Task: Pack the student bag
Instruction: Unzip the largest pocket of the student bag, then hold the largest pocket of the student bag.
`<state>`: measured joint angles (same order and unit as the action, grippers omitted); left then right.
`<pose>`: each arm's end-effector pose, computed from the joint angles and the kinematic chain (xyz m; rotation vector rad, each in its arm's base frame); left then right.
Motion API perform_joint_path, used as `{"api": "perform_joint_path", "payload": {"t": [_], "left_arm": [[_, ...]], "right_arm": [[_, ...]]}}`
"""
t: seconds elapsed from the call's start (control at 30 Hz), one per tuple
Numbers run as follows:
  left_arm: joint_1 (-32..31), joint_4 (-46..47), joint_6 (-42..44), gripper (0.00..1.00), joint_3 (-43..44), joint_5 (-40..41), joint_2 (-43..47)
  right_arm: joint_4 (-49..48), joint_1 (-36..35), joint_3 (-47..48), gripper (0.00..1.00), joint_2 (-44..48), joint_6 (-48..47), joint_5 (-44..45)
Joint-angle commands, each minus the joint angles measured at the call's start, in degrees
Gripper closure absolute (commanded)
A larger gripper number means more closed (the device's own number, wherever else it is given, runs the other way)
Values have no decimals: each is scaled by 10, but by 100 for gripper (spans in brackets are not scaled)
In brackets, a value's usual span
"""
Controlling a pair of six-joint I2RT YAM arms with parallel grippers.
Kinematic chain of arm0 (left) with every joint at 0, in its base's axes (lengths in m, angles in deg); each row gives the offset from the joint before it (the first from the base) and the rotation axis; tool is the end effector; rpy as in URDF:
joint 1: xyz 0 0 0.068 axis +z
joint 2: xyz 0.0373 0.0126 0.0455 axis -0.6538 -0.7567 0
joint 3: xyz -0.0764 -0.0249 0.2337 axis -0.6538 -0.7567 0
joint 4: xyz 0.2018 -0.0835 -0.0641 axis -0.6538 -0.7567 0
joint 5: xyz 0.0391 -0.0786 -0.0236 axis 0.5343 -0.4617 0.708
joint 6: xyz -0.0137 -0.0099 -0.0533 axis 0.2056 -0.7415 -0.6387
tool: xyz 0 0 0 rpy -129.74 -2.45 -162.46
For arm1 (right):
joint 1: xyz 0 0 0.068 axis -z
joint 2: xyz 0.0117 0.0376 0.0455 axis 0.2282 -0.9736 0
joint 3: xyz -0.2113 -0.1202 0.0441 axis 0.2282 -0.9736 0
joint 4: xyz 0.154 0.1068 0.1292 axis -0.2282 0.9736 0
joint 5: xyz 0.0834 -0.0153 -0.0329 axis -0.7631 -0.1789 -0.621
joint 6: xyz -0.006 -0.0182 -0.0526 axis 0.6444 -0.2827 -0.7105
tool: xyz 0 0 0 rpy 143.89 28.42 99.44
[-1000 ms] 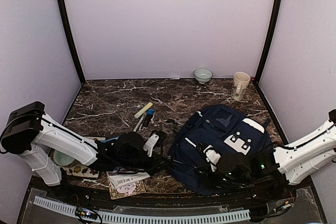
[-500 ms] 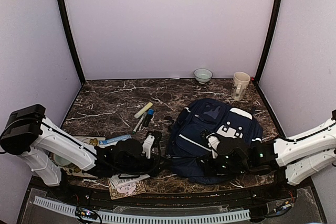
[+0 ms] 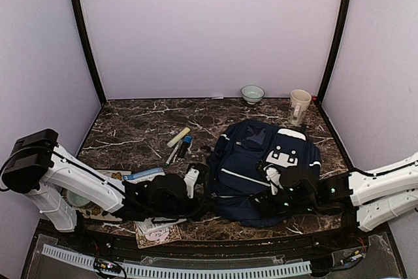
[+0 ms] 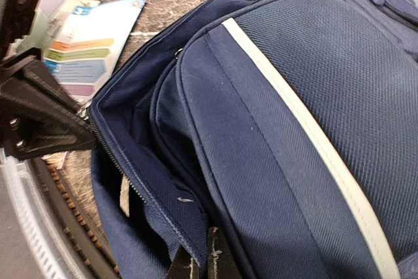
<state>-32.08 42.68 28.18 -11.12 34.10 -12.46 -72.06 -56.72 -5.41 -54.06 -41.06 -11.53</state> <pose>0.0924 -0.2803 0.1601 0.4838 2.1471 -1.0701 0.0790 0.1898 0.1733 -0.5844 2.2563 0.7080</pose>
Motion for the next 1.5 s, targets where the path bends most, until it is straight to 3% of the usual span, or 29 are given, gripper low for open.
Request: {"api": "perform_joint_path", "payload": {"t": [0.0,0.17,0.37,0.43,0.57,0.63,0.73,1.1,1.3,1.47], "left_arm": [[21,-156,3,100,-15,50,2],[85,-105,-3,100,-73,-14,42],[94,-93,35,100,-57,-49,32],[93,-84,49,100,-49,-71,20],[93,-77,62,100,-35,-96,-6],[93,-64,62,100,-36,-105,-16],[93,-45,64,100,-38,-118,-23],[93,-47,84,100,-47,-111,6],[92,-50,98,100,-57,-105,26],[92,-51,111,100,-67,-100,44]], "right_arm": [[69,28,-57,100,98,76,39],[53,28,-102,100,185,94,17],[22,28,-103,100,169,69,-39],[13,28,-95,88,152,53,-63],[-6,26,-61,45,132,14,-109],[-16,21,-41,33,124,-7,-128],[-25,12,-9,25,93,-28,-144],[30,-30,160,27,-167,-96,-77],[33,-30,212,27,-243,-116,-63],[48,-30,229,36,-295,-116,-51]]}}
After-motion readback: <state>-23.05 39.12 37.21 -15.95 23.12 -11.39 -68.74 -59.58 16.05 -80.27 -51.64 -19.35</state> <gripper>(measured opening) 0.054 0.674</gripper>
